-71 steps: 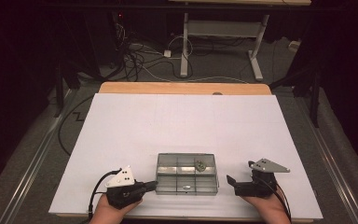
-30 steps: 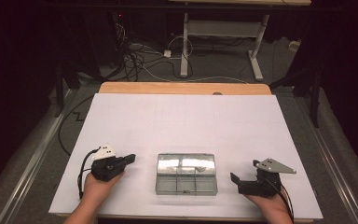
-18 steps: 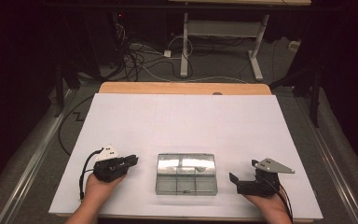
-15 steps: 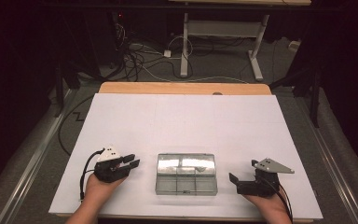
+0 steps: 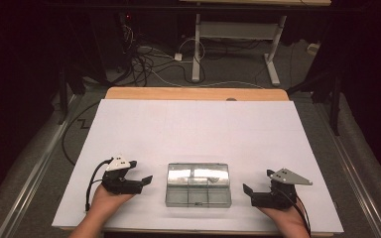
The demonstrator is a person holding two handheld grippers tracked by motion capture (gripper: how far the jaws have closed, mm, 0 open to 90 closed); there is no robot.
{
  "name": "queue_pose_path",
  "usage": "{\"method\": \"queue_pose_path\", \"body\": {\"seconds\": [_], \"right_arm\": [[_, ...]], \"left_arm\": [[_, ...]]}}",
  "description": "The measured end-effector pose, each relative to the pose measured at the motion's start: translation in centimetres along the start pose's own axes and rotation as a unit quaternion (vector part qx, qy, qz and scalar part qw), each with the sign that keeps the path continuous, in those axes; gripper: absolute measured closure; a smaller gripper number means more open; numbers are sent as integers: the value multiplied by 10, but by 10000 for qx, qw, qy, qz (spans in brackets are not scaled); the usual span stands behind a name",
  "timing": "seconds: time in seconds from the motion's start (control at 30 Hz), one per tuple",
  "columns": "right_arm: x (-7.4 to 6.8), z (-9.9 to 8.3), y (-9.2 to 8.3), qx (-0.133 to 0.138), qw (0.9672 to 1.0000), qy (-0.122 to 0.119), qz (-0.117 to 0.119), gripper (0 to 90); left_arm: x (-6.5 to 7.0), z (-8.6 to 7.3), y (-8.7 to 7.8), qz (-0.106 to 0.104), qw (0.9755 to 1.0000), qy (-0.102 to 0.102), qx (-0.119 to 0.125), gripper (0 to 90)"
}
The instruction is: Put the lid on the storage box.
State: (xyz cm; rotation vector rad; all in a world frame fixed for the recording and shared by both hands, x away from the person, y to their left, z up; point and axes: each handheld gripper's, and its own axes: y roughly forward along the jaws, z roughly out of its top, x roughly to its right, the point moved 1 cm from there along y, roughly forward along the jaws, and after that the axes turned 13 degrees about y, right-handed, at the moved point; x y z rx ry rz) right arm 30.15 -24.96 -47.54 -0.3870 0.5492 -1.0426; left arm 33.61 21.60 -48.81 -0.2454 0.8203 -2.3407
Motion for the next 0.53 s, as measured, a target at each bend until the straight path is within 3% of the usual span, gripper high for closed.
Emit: {"method": "queue_pose_path", "body": {"seconds": [0.07,0.2,0.53], "right_arm": [[-1,0,0,20,10000,-16,18,4],[-3,0,-4,107,9999,-63,4,4],[-5,1,-8,354,9993,-84,-5,4]], "left_arm": [[-1,1,-2,-63,9999,-54,112,13],[2,4,-8,-88,9989,-31,461,0],[5,6,-10,-50,9988,45,488,0]]}}
